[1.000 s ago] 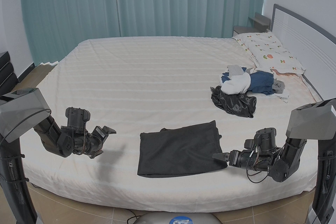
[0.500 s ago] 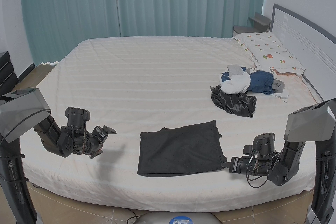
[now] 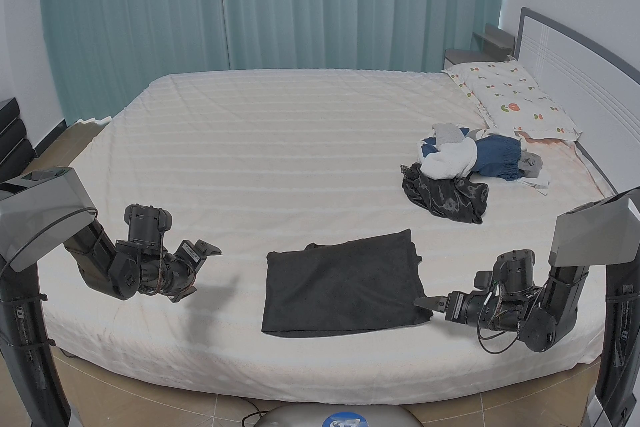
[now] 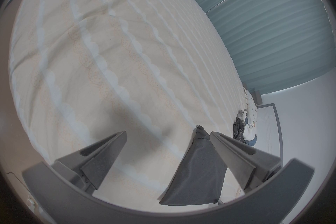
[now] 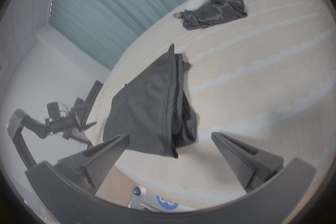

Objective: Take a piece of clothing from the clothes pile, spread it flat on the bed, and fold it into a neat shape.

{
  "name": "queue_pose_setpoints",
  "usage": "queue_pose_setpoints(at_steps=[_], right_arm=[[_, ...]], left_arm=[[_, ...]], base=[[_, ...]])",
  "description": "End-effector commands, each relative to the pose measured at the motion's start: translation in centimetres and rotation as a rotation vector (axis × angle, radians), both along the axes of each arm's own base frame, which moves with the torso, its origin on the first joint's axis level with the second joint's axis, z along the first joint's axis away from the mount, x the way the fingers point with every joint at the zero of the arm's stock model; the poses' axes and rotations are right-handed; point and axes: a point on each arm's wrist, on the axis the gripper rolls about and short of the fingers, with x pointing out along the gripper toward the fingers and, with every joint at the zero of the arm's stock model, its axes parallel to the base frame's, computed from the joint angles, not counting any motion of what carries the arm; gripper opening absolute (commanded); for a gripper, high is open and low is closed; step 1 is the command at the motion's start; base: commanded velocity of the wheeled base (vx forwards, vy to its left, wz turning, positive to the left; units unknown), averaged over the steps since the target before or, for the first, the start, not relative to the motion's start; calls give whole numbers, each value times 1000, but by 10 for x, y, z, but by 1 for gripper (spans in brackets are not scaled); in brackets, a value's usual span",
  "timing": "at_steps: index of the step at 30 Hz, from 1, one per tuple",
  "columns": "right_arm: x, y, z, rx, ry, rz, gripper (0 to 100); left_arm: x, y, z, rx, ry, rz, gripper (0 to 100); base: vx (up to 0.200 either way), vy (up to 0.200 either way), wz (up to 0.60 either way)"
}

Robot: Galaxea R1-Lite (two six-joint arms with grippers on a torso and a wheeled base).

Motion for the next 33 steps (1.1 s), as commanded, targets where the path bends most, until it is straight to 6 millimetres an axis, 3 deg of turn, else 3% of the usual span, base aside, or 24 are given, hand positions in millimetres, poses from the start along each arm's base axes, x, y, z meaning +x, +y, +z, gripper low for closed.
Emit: queue_pose_setpoints(at_steps=[1, 6, 10, 22, 33], right_arm=[[9, -14, 2, 81, -1, -100, 100], [23, -38, 2, 295, 4, -245, 100], [24, -49, -3, 360, -9, -278, 100], [21, -44, -7, 352, -1, -273, 100], [15, -38, -14, 315, 15, -258, 100]], left_arm=[[0, 0, -1, 0, 1, 0, 100], [0, 0, 0, 0, -2, 0, 100], [0, -1, 0, 0, -2, -2, 100], [-3, -4, 1, 5, 0, -19, 100], [-13, -1, -13, 141, -61, -169, 100]], base=[[0, 0, 0], [0, -80, 0], [0, -200, 0], [0, -200, 0], [0, 0, 0]])
